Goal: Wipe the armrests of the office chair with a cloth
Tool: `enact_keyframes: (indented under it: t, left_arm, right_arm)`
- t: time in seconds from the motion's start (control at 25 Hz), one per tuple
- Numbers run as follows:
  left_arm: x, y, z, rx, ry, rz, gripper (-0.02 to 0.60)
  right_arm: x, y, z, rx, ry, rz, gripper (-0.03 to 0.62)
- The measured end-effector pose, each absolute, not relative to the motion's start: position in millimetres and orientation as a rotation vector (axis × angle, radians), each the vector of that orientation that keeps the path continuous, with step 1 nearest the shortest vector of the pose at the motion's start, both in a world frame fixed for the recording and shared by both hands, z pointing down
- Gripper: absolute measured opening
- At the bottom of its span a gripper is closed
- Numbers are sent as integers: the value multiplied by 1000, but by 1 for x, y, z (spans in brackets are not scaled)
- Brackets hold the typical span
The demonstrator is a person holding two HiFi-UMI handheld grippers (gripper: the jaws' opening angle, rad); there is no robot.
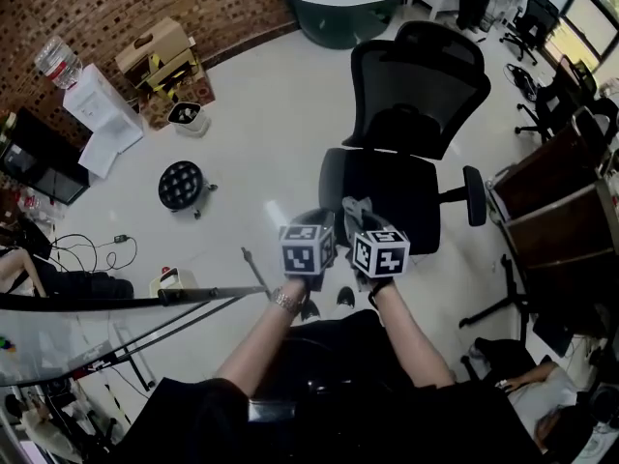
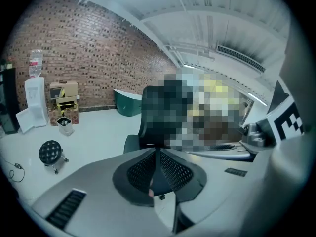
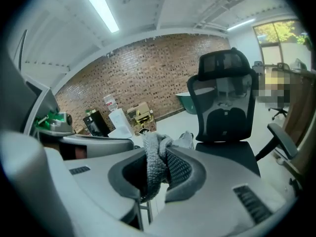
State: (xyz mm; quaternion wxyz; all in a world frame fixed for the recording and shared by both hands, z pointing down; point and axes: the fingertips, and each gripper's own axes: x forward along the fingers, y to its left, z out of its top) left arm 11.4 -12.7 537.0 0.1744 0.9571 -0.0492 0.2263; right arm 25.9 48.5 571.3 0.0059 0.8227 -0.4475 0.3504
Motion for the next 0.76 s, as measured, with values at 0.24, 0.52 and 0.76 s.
enact_keyframes:
  t: [0.24,0.52,0.76]
  left_arm:
    - [18,11,532,2784,-99,680,37]
    - [19,7,532,2800,-119,676,37]
    - [23,2,532,2811,-133,683,37]
  right_arm:
    - [23,54,561,2549,-1445,1091,63]
    - [27,51,557,2549,-1480,1077,63]
    - [36,49,553,2546,-1503,1073,63]
